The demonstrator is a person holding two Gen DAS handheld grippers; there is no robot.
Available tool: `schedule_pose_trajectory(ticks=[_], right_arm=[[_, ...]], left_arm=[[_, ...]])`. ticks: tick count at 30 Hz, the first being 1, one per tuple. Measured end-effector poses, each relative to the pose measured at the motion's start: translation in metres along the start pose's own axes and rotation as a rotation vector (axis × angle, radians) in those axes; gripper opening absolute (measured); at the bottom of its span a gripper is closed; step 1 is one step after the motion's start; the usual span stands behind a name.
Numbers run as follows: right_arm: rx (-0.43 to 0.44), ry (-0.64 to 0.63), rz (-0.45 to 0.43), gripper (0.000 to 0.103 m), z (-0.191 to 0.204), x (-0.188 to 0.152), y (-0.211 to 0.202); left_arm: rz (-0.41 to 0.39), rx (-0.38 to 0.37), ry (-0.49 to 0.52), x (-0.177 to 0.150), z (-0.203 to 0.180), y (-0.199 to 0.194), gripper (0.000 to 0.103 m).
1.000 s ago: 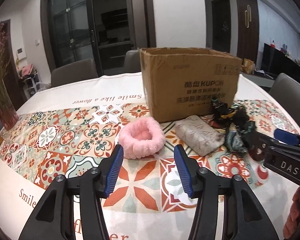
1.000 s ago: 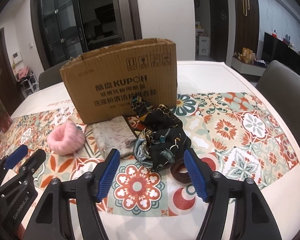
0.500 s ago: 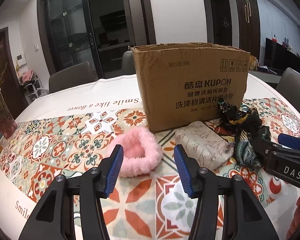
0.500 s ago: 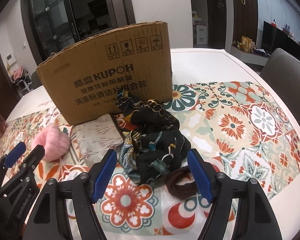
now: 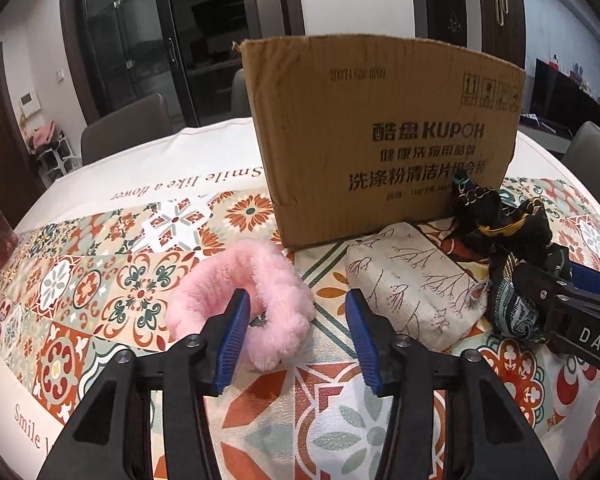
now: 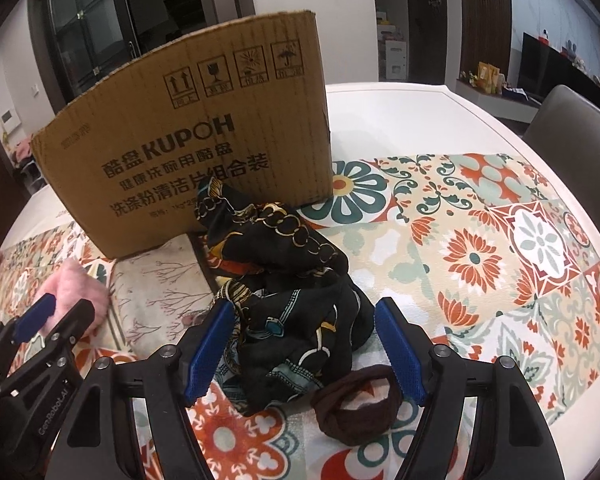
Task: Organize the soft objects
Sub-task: 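Grasp the pink headband with the left tool while the right grasps the black scarf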
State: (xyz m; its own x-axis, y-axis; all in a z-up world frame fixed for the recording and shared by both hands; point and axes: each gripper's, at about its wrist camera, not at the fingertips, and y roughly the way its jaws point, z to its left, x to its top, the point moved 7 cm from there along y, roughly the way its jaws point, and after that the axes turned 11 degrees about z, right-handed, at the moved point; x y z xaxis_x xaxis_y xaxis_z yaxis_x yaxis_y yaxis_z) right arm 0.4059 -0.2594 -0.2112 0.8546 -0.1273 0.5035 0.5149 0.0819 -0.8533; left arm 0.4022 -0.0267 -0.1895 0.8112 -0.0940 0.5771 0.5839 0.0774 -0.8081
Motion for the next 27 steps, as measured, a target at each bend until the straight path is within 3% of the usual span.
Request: schedule_pose_trajectory(ticks=[4, 8, 10, 12, 14, 27], right_arm=[[-0.006, 0.002, 0.008, 0.069, 0.000, 0.001, 0.003], [-0.016, -0.009, 0.018, 0.049, 0.001, 0.000, 0.004], [-0.012, -0.008, 0.024, 0.041, 0.003, -0.001, 0.004], [-0.019, -0.011, 0.022, 0.026, 0.004, -0.001, 0.003], [-0.020, -0.021, 0.014, 0.020, 0.006, -0.001, -0.001], [0.014, -0.034, -0.081, 0.018, 0.016, 0.012, -0.048]], left_arm=[[0.014, -0.006, -0.004, 0.000, 0.000, 0.004, 0.038], [0.056, -0.031, -0.018, -0.003, 0.002, 0.013, 0.021], [0.067, -0.043, -0.023, -0.005, 0.002, 0.015, 0.018], [0.069, -0.048, -0.025, -0.005, 0.002, 0.016, 0.016], [0.067, -0.053, -0.025, -0.004, 0.002, 0.014, 0.015], [-0.012, -0.142, -0.041, 0.010, -0.001, -0.033, 0.015]])
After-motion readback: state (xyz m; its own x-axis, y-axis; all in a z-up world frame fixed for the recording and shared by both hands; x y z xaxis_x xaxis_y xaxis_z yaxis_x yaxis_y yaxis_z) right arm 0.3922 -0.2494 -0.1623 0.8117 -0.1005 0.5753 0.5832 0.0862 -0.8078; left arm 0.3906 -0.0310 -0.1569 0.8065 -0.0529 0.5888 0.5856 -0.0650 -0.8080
